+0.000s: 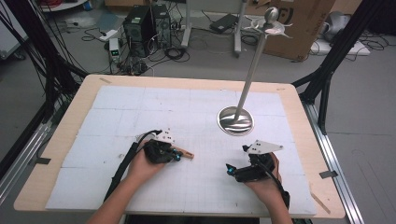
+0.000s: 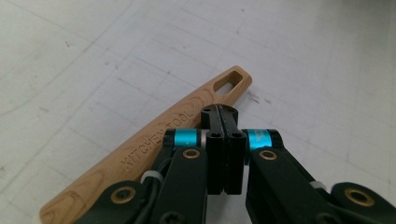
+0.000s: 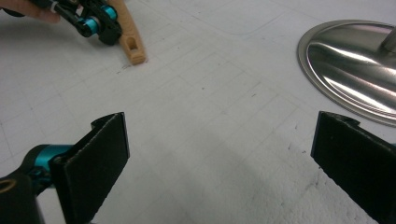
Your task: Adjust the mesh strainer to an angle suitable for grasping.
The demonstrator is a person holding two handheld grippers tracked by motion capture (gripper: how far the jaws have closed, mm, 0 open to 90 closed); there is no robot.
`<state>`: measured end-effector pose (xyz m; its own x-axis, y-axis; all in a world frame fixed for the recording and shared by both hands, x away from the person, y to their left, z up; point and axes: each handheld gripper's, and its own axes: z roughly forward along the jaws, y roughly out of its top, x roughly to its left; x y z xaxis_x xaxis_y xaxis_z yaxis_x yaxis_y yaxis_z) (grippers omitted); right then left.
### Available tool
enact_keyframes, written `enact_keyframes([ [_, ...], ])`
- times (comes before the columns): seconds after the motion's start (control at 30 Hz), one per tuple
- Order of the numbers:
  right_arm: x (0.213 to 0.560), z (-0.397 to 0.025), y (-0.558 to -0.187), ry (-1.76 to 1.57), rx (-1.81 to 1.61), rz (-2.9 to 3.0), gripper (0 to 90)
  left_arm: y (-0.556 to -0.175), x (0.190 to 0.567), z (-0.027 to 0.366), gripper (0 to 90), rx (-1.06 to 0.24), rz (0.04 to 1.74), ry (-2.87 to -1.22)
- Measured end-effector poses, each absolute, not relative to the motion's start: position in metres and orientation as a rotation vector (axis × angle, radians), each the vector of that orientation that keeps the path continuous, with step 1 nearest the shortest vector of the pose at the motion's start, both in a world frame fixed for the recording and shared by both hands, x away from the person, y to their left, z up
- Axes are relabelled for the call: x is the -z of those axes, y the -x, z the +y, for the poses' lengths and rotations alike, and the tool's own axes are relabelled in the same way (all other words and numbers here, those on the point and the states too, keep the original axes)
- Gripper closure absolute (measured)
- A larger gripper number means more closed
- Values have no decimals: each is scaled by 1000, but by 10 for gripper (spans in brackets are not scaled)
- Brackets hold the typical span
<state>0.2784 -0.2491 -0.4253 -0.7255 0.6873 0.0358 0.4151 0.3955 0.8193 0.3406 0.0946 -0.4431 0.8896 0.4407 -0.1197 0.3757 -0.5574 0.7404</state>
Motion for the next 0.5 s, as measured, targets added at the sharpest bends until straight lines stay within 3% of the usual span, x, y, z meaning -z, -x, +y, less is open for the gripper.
enact_keyframes([
  [0.5, 426, -249, -279, -961, -1246, 2350, 31, -364, 439, 86, 897, -130, 652, -2205],
])
